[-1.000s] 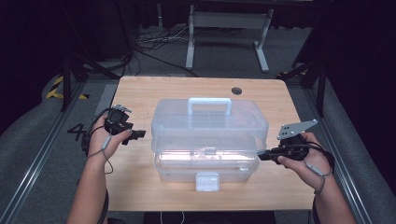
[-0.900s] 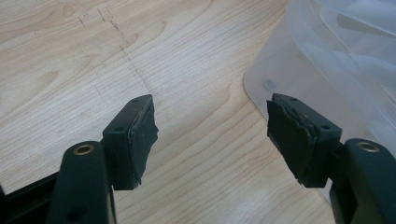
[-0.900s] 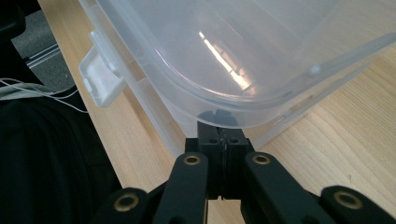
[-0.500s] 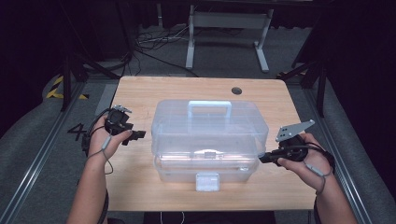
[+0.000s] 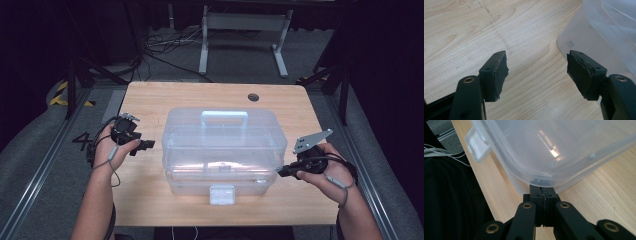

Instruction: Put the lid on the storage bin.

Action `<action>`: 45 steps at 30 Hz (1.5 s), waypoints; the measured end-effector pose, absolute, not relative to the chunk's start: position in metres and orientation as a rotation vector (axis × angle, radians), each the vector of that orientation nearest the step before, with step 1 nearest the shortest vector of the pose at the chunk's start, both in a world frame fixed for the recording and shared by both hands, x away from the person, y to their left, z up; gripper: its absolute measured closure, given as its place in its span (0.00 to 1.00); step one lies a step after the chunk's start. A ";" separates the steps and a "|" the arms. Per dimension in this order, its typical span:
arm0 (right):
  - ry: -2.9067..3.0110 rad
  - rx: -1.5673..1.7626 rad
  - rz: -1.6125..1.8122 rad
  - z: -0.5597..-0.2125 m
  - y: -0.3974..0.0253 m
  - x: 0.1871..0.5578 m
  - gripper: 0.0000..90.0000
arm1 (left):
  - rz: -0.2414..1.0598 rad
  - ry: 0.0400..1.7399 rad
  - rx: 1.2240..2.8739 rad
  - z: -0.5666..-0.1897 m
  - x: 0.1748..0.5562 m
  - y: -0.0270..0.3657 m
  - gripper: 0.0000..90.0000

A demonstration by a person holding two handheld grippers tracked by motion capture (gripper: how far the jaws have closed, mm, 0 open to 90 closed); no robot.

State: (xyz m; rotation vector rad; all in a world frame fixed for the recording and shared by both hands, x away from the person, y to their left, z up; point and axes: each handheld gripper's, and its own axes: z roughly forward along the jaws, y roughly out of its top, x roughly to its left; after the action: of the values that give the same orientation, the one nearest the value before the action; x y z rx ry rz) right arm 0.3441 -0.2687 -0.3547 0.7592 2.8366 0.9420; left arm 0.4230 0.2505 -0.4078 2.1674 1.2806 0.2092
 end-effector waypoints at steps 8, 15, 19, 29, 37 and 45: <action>2.874 0.763 0.882 -0.360 -0.266 0.344 1.00 | 0.209 1.284 2.165 -0.408 0.425 0.251 0.37; 2.891 0.768 0.867 -0.365 -0.265 0.344 1.00 | 0.205 1.278 2.162 -0.408 0.427 0.251 0.37; 2.899 0.779 0.853 -0.367 -0.265 0.344 1.00 | 0.206 1.277 2.161 -0.409 0.430 0.250 0.37; 2.914 0.780 0.830 -0.370 -0.264 0.343 1.00 | 0.191 1.281 2.161 -0.411 0.431 0.251 0.37; 2.924 0.784 0.823 -0.371 -0.264 0.343 1.00 | 0.192 1.282 2.161 -0.412 0.433 0.251 0.37; 2.933 0.785 0.805 -0.371 -0.265 0.342 1.00 | 0.185 1.282 2.160 -0.412 0.434 0.251 0.37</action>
State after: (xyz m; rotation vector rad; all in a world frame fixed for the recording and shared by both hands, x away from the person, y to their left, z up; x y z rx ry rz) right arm 0.3423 -0.2648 -0.3714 0.7851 2.9328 0.8050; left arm 0.4337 0.2510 -0.4120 2.1603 1.2819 0.1852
